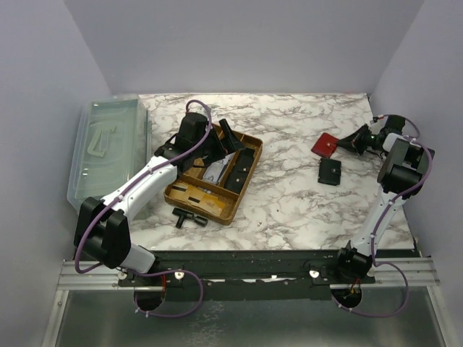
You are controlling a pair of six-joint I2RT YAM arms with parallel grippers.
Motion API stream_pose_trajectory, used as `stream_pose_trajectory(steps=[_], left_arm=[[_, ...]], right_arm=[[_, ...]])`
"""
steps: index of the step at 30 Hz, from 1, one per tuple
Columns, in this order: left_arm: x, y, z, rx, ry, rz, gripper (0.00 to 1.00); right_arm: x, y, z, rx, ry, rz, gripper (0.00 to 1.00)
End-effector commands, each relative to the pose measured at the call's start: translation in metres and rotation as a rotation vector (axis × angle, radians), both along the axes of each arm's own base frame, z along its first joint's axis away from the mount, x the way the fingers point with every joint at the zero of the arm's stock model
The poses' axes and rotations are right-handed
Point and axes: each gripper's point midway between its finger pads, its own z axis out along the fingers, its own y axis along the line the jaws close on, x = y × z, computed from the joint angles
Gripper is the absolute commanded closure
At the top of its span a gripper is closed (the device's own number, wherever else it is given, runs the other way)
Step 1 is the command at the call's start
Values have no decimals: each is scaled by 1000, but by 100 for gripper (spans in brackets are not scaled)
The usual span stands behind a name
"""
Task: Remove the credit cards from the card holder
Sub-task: Pick up the card holder from the center of the board.
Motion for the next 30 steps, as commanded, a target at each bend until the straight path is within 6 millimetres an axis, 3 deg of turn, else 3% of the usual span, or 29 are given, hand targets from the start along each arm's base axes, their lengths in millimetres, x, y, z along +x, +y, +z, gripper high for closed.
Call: stream_pose_trajectory(steps=[1,8,21,30], left_arm=[[1,-12,13,-32,-24,-37,1],[-1,-17,13,-48,-30,-50,1],[0,-34,19,-131,-53,-103,1],[-3,-50,11,-174,-28,-143,1]], right_arm=[[3,6,9,55,-67,41,100],[4,18,48,138,-198,94,100],[-13,44,78,198,-263,176,100],[-32,76,99,227,-297,273,100]])
